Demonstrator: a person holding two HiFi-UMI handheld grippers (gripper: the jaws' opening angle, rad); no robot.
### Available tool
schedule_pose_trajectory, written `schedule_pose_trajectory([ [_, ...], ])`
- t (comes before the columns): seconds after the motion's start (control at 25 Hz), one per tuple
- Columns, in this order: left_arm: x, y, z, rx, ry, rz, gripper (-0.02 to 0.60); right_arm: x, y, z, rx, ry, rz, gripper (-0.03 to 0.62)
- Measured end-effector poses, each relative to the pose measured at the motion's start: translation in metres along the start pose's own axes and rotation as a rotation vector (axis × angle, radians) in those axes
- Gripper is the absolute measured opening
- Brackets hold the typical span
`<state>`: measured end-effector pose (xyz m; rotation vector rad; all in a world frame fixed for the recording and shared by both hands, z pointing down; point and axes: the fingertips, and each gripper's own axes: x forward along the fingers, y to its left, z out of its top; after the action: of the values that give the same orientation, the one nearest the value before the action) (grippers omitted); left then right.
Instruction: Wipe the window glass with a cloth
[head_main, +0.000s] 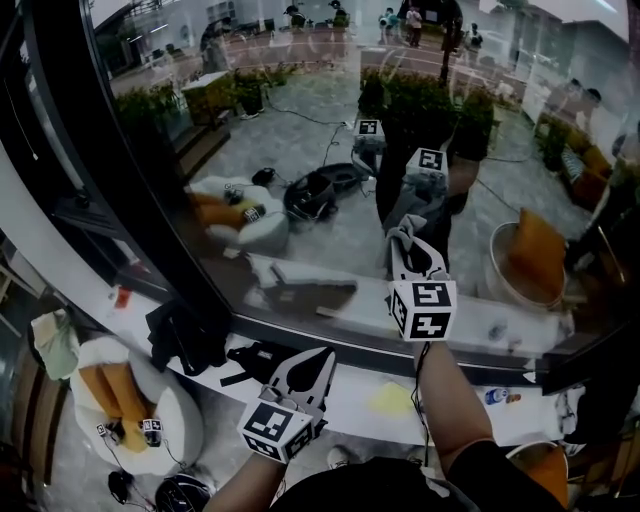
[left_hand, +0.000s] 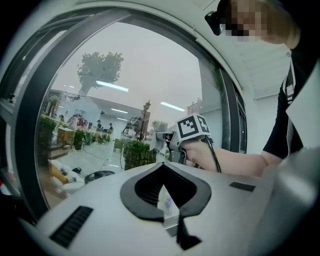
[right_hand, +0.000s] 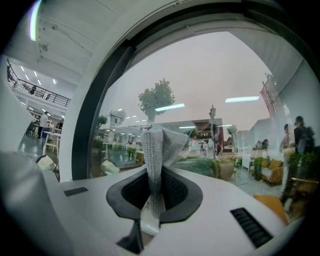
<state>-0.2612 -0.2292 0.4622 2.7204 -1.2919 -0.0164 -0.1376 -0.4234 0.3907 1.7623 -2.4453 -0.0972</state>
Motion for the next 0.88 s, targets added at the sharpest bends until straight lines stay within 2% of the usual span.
schedule_pose_trajectory([
  [0.16,0.000,-0.001,0.001,0.002,-0.002,-0.010,0.006,-0.005,0.006,0.001,0.040,0.000,0.042,0.052],
  [0.36,0.004,-0.001,0.004,-0.027,-0.010,0.000,0.006,-0.021,0.010,0.011,0.031,-0.028,0.054,0.052],
  [0.48,0.009,-0.004,0.009,-0.002,-0.018,-0.020,0.006,-0.028,0.011,0.020,0.019,-0.041,0.064,0.052],
  [0.88,0.022,-0.017,0.030,-0.004,-0.056,-0.065,0.006,-0.049,-0.003,0.052,0.002,-0.086,0.021,0.052],
])
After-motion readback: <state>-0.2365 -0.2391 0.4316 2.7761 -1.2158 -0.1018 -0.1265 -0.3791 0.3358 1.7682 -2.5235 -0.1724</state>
